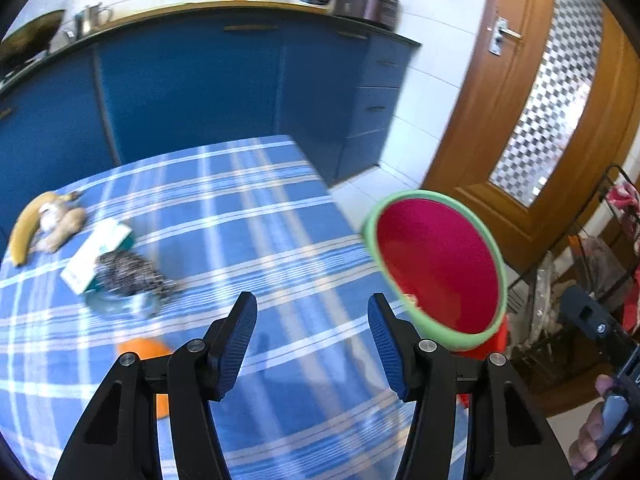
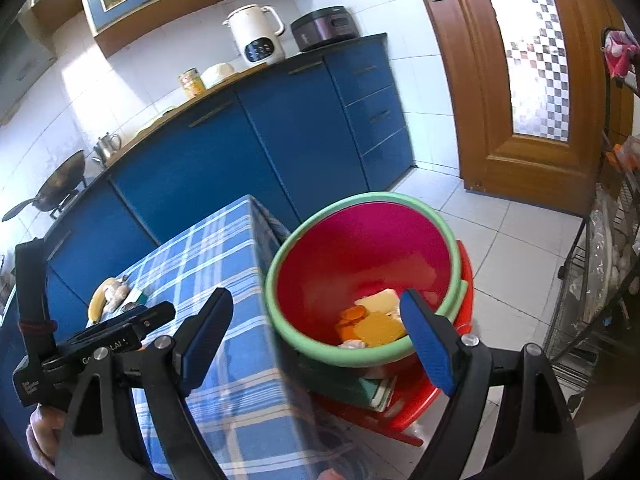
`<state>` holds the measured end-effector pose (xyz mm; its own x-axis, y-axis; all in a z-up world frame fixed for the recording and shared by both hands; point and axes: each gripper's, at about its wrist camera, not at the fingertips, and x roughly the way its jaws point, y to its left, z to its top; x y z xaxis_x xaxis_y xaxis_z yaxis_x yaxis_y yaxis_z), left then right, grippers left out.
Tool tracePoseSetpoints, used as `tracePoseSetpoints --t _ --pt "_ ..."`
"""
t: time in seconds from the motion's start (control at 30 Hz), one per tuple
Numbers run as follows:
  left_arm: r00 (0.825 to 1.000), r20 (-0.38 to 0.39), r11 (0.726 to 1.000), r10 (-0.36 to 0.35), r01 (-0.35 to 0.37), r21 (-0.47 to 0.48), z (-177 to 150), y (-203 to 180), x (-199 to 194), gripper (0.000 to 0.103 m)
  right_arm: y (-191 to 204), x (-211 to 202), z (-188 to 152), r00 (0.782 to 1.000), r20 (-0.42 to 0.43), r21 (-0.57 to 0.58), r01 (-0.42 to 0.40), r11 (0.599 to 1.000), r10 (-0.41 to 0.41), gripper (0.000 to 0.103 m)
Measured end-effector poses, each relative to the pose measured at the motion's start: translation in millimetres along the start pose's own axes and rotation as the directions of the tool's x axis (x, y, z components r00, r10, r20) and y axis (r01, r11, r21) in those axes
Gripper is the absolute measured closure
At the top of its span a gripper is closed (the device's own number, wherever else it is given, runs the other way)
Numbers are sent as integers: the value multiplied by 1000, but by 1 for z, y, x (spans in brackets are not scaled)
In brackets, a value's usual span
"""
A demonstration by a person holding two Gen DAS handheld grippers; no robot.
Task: Collect trash
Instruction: 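Move the left tool onto the orange mesh bag and close it, then lift the orange mesh bag with the left tool while the right tool moves toward the steel wool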
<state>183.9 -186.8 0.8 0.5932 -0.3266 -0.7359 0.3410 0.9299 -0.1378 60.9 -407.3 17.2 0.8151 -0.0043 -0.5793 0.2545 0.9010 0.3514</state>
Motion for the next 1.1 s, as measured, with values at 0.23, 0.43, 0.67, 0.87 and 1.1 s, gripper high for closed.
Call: tracePoseSetpoints --t 0.23,0.43,0.67,0.87,1.1 --pt "997 -5 995 80 -80 -60 -15 40 -18 44 19 -3 -7 999 -10 -13 -41 999 41 18" --pt "993 -31 989 111 -114 -99 -32 62 -19 44 34 -5 -14 998 -29 -36 -53 998 52 18" --pt "989 -64 980 132 -140 -141 -47 85 -13 44 47 -3 -22 997 -49 -56 -62 997 59 18" --pt "981 -65 973 181 -188 -136 -54 96 -5 44 56 2 -27 996 -68 -71 -68 995 63 18" --pt "982 -68 974 177 -185 -134 -60 99 5 44 63 6 -29 994 -83 -87 -74 993 67 18"
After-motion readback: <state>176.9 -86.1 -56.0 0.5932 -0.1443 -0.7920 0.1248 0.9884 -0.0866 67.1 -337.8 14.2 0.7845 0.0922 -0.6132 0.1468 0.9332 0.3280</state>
